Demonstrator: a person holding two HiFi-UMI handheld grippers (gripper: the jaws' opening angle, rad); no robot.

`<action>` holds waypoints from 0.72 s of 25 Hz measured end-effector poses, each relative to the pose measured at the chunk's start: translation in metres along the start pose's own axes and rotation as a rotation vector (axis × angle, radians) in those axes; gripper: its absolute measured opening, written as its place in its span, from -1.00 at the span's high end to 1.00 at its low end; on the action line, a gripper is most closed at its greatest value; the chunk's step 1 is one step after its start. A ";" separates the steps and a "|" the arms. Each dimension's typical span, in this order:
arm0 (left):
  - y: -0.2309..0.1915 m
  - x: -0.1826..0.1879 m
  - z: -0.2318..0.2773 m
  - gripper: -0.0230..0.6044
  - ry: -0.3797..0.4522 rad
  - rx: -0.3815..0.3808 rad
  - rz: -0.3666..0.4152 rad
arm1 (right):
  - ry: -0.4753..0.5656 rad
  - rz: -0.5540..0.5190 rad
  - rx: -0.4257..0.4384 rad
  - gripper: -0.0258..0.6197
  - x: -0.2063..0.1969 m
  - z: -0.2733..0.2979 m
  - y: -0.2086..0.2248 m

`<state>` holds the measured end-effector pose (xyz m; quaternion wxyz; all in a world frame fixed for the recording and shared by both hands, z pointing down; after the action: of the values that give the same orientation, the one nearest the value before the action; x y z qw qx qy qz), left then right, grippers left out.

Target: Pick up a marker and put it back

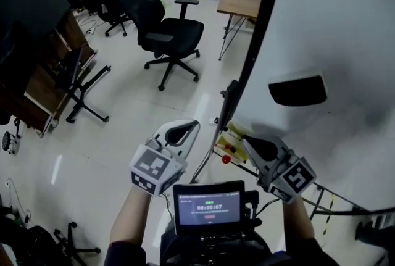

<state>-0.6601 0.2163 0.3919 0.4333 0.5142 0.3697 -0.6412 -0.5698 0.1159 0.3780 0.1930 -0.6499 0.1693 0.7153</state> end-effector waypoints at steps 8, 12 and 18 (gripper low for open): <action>0.009 -0.040 0.041 0.93 -0.041 -0.263 -0.015 | -0.040 0.031 -0.221 0.89 -0.012 -0.005 -0.011; 0.023 -0.054 0.056 0.93 -0.059 -0.345 -0.025 | -0.059 0.048 -0.294 0.89 -0.014 -0.013 -0.020; 0.040 -0.079 0.080 0.51 -0.096 -0.399 -0.022 | -0.099 0.038 -0.328 0.89 -0.030 -0.025 -0.015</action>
<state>-0.6419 0.1424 0.4841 0.5365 0.3829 0.4738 -0.5840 -0.5380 0.1148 0.4058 0.0789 -0.6333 0.0531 0.7681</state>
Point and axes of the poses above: the fingertips, and each gripper's own axes: z forward along the fingers, y to its right, x out of its top, the point moved 2 cm from there along -z, backward along the fingers, and after that the axes turned 2 degrees about y, right-handed, at the moved point
